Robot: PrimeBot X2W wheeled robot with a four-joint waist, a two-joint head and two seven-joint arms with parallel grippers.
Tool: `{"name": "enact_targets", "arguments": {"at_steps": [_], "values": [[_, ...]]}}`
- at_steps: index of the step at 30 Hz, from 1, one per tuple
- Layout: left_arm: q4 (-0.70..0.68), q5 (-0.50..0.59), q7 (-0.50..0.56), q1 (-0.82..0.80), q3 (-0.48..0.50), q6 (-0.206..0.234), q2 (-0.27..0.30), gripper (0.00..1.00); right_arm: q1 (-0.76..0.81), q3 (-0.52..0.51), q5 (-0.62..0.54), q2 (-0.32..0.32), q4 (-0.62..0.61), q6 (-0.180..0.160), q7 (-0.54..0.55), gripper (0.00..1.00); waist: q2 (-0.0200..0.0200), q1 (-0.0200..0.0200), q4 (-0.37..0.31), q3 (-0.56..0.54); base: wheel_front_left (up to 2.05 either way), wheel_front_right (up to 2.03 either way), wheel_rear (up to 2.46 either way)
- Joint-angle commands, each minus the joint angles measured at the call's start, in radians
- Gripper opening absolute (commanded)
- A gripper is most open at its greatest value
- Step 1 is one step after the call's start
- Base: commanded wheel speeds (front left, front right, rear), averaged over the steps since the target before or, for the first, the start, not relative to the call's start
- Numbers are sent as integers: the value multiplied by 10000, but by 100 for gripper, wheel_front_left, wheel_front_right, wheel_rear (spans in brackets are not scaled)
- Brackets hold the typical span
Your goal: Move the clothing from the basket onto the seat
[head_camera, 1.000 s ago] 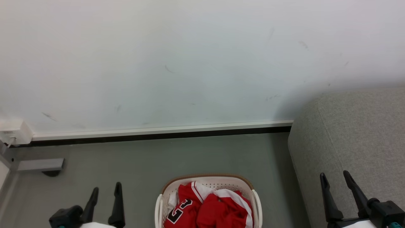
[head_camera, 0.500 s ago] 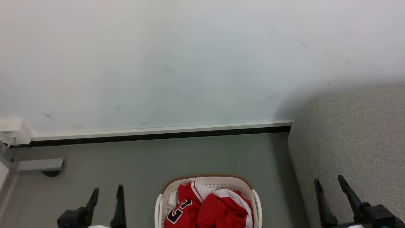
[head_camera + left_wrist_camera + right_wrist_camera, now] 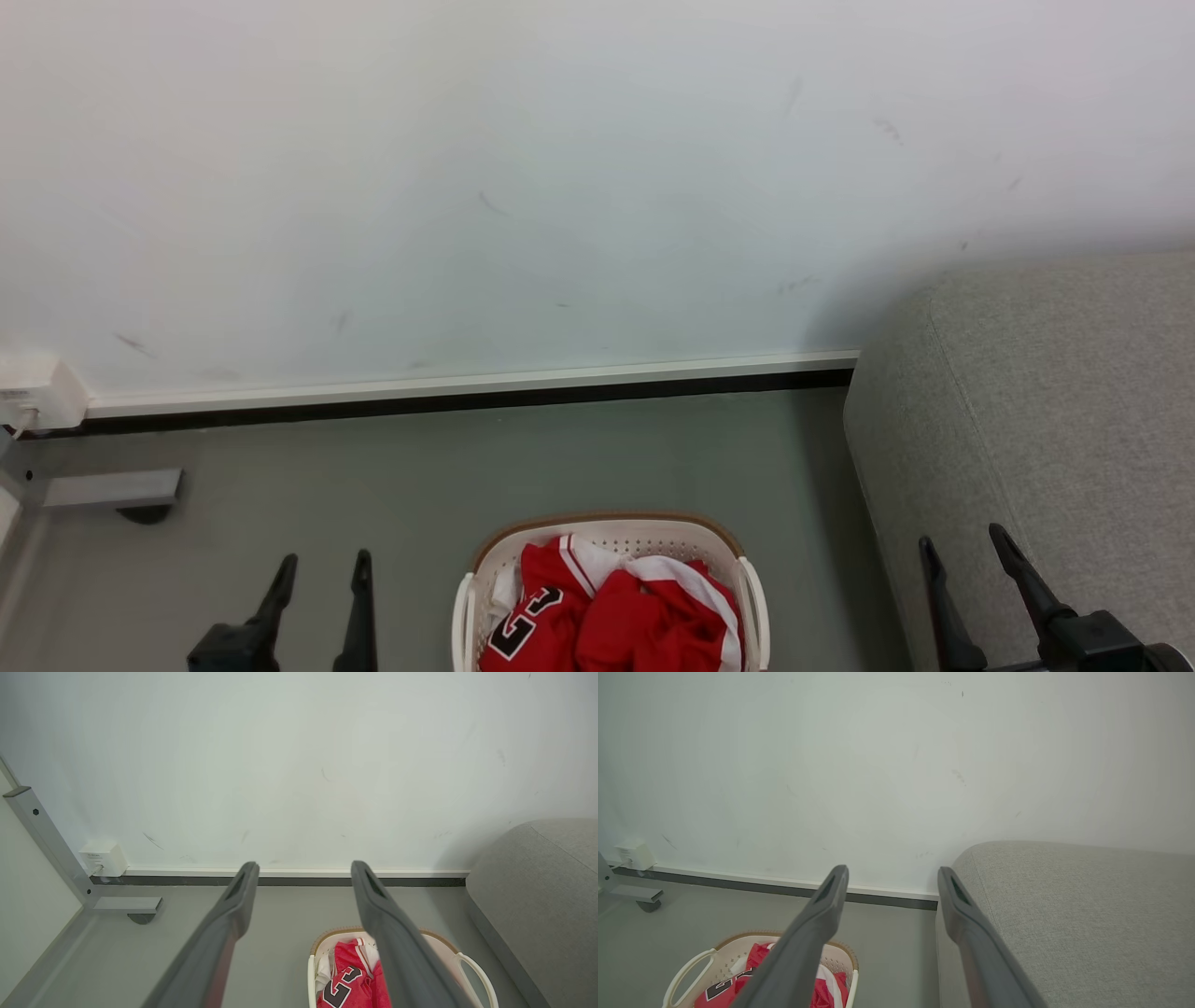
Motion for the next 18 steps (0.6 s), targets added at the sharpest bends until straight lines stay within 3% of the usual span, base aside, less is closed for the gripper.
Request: {"name": "enact_targets", "arguments": {"at_steps": [1, 11, 18], "values": [[21, 332, -109, 82, 22, -17, 18, 100, 74, -54, -275, 19, 34, -19, -35, 100, -1, 0, -17, 1, 0, 0, 0], [76, 921, -255, 171, 97, -25, -81, 100, 134, -100, -569, 150, 157, -21, -101, 100, -1, 0, -90, -17, 0, 0, 0], [121, 645, -246, 234, 189, -174, -178, 100, 82, -46, -253, 163, 193, -21, -79, 100, -1, 0, -155, 0, 0, 0, 0]]}}
